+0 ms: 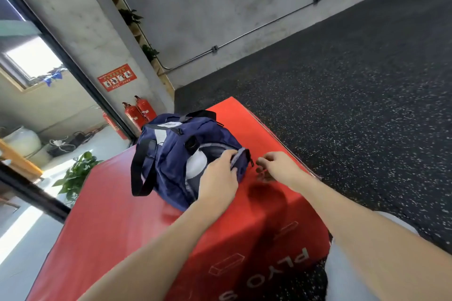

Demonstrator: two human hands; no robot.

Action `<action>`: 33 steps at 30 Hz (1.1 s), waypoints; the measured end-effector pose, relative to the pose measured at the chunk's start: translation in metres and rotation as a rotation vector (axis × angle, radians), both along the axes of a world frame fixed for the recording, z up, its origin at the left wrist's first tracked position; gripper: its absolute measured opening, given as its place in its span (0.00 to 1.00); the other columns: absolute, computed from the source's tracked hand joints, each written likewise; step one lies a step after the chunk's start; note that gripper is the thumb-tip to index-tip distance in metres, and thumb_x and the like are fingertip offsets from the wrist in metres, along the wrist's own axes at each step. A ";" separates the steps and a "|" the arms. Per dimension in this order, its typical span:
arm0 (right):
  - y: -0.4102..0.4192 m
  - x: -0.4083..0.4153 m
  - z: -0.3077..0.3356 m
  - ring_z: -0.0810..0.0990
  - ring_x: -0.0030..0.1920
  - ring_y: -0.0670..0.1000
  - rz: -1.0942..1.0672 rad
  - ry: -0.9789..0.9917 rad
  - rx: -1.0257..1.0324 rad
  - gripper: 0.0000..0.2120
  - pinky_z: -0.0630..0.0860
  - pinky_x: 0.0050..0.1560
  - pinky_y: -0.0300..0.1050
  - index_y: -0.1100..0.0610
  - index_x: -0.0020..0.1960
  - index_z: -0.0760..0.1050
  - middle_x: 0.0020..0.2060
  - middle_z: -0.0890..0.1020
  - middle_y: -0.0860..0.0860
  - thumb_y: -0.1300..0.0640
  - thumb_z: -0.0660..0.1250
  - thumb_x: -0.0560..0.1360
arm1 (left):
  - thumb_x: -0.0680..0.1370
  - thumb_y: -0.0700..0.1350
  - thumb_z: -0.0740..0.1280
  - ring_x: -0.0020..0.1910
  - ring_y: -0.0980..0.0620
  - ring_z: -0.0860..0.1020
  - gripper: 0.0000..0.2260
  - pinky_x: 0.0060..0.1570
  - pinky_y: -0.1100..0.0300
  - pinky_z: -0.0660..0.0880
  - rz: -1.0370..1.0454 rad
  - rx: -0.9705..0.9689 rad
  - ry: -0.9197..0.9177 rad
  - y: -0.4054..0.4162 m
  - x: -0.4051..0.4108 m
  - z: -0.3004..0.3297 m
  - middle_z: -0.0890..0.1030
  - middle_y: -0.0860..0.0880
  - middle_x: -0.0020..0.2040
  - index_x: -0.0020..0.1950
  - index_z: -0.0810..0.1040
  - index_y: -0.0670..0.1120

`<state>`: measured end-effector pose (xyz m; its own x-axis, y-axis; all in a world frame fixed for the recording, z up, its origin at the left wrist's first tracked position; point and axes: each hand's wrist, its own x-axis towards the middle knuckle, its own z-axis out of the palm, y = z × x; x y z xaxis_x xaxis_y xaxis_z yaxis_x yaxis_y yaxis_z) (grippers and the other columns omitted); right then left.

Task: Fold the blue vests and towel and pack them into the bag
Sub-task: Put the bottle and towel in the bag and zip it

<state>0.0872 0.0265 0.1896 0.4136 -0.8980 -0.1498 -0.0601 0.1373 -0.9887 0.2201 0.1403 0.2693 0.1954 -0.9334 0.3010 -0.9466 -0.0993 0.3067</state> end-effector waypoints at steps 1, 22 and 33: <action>-0.007 0.006 -0.006 0.84 0.37 0.58 -0.023 0.081 -0.037 0.07 0.81 0.35 0.47 0.58 0.45 0.76 0.40 0.82 0.58 0.60 0.64 0.82 | 0.80 0.41 0.64 0.58 0.42 0.78 0.16 0.53 0.50 0.73 0.015 0.005 -0.060 -0.004 0.009 0.011 0.82 0.47 0.57 0.67 0.73 0.51; -0.053 0.034 -0.007 0.70 0.21 0.45 -0.099 0.239 -0.049 0.10 0.66 0.27 0.39 0.58 0.39 0.82 0.27 0.80 0.49 0.52 0.77 0.72 | 0.80 0.47 0.63 0.54 0.52 0.79 0.09 0.45 0.53 0.75 0.006 0.032 -0.264 -0.036 0.057 0.051 0.82 0.59 0.54 0.58 0.77 0.59; -0.038 0.053 0.029 0.75 0.30 0.46 -0.107 -0.145 -0.101 0.11 0.66 0.25 0.33 0.56 0.34 0.81 0.36 0.86 0.56 0.55 0.75 0.74 | 0.79 0.41 0.65 0.54 0.51 0.78 0.11 0.50 0.52 0.76 -0.112 -0.068 -0.331 -0.037 0.076 0.055 0.83 0.57 0.54 0.56 0.82 0.54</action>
